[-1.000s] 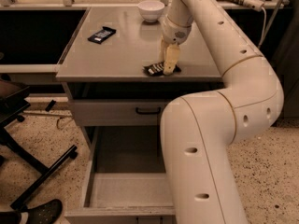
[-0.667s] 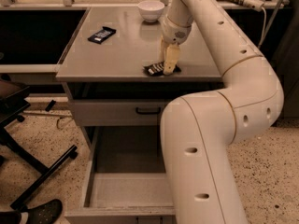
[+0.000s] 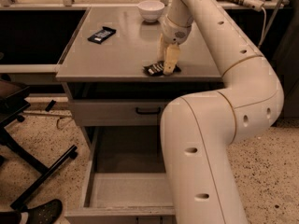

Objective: Place rxbar chocolate into middle drawer

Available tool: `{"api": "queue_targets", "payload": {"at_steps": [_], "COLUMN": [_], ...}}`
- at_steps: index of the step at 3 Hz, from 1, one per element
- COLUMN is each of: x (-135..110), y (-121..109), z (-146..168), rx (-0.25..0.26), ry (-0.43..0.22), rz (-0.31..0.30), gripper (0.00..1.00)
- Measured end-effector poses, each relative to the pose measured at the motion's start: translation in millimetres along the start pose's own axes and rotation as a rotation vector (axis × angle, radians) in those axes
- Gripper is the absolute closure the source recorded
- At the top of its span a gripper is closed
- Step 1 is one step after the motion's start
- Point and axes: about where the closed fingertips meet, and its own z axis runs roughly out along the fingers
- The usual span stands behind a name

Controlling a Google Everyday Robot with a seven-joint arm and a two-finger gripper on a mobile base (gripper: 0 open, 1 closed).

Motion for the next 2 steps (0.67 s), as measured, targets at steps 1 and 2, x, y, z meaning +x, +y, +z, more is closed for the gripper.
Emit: {"api": "queue_targets", "payload": {"at_steps": [1,2], "x": [0.0,-5.9], "y": [-0.1,-11.7], "z": [0.1,-0.2], "rx": [0.0,0.041], "ry": [0.0,-0.006], "rz": [0.0,-0.008], "gripper": [0.0,0.0]}}
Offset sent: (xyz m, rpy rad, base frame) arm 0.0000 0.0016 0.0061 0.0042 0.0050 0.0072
